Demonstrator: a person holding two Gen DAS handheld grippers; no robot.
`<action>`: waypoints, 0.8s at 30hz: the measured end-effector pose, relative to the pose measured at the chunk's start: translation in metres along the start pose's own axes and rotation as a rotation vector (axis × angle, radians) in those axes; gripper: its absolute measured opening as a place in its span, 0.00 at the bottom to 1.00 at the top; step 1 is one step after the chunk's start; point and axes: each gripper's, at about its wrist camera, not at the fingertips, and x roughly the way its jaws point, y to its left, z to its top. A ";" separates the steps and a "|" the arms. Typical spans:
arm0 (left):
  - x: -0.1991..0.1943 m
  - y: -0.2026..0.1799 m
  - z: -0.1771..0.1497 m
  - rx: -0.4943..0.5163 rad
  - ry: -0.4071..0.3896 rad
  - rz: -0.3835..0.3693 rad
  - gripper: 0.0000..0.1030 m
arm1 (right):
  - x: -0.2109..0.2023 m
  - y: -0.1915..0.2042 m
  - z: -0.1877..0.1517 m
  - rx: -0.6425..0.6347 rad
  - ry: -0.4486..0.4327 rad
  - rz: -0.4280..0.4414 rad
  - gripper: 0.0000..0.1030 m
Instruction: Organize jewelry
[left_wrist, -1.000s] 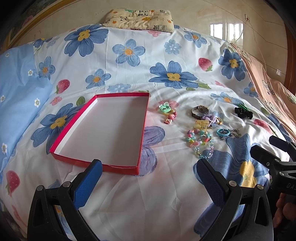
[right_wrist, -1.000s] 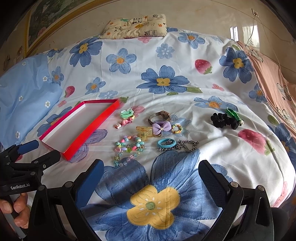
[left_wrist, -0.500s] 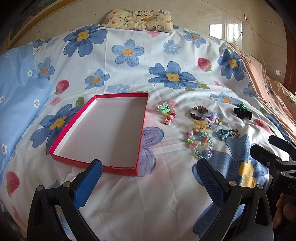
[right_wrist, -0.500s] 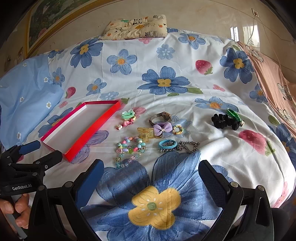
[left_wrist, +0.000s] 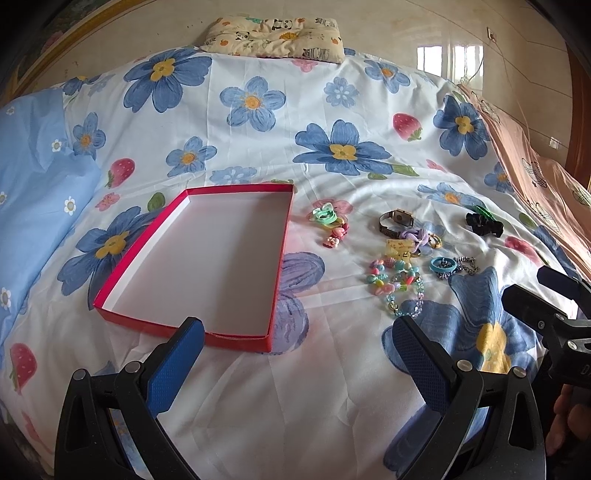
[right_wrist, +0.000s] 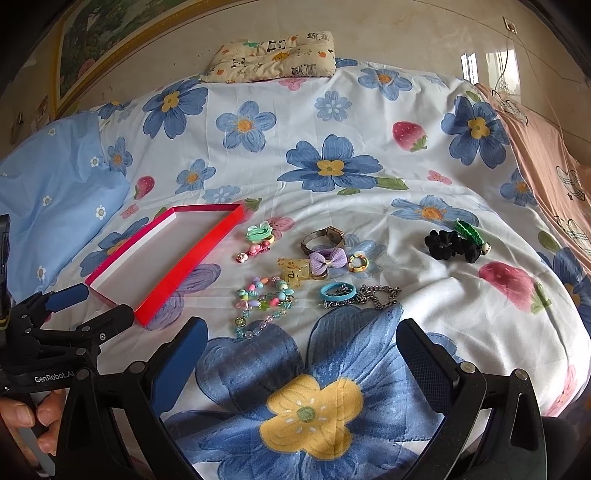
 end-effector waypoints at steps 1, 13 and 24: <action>0.001 0.000 0.000 0.000 0.001 -0.001 0.99 | 0.000 -0.001 -0.001 0.001 0.000 -0.001 1.00; 0.024 0.006 0.014 -0.014 0.061 -0.070 0.99 | 0.011 -0.011 0.001 0.015 0.015 0.004 1.00; 0.073 -0.003 0.042 0.033 0.161 -0.123 0.86 | 0.039 -0.034 0.009 0.060 0.082 0.036 0.92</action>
